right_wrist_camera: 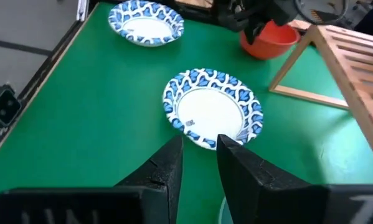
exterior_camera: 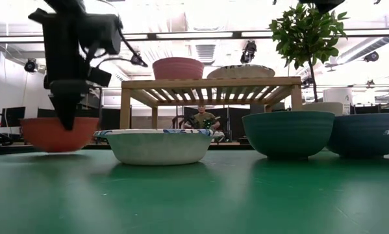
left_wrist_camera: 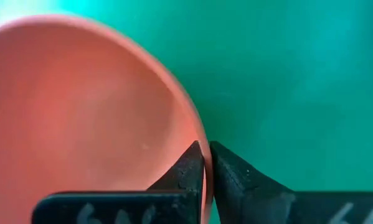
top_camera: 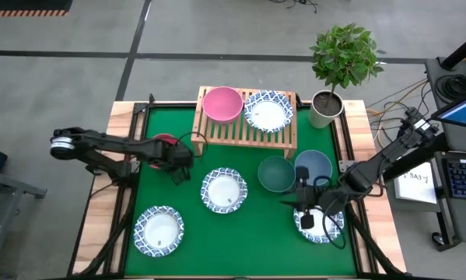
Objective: Place and stack bowls onto a shelf
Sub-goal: Stack the orange bowl on top of the pink bowl on the shelf, then stack the white bowl on top of the white bowl on the shelf
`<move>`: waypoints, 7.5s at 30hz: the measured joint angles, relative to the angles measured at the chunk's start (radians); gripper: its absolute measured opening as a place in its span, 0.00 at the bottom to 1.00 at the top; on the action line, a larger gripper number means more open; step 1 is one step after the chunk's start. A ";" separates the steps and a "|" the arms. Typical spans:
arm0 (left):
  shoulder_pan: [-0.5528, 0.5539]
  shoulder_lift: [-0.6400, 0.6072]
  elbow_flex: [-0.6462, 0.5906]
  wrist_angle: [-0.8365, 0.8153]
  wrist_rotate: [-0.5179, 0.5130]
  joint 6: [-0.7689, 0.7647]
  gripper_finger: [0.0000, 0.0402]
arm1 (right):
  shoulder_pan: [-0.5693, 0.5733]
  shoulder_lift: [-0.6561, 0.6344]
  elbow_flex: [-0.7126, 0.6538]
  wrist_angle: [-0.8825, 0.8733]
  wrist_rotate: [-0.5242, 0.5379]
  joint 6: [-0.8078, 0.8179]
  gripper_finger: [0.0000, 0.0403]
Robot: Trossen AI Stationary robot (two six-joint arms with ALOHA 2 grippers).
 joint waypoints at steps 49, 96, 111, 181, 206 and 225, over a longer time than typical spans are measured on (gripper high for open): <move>0.182 0.541 1.520 -0.449 0.088 0.952 0.00 | -0.001 0.014 -0.005 0.016 -0.025 -0.015 0.13; 0.254 0.614 1.515 -0.459 0.017 0.898 0.23 | 0.000 0.014 -0.005 0.050 -0.024 0.001 0.13; 0.254 0.590 1.561 -0.455 0.001 0.931 0.38 | -0.001 0.014 -0.005 0.073 -0.016 -0.025 0.13; 0.339 0.109 0.406 1.113 0.244 0.627 0.00 | -0.001 0.014 -0.069 0.205 -0.016 -0.088 0.13; 0.301 0.241 0.527 0.881 0.182 0.554 0.00 | -0.001 0.014 -0.079 0.202 -0.016 -0.095 0.13; -0.153 -0.037 0.276 0.877 0.183 0.637 0.00 | -0.001 0.014 -0.090 0.245 0.010 0.010 0.13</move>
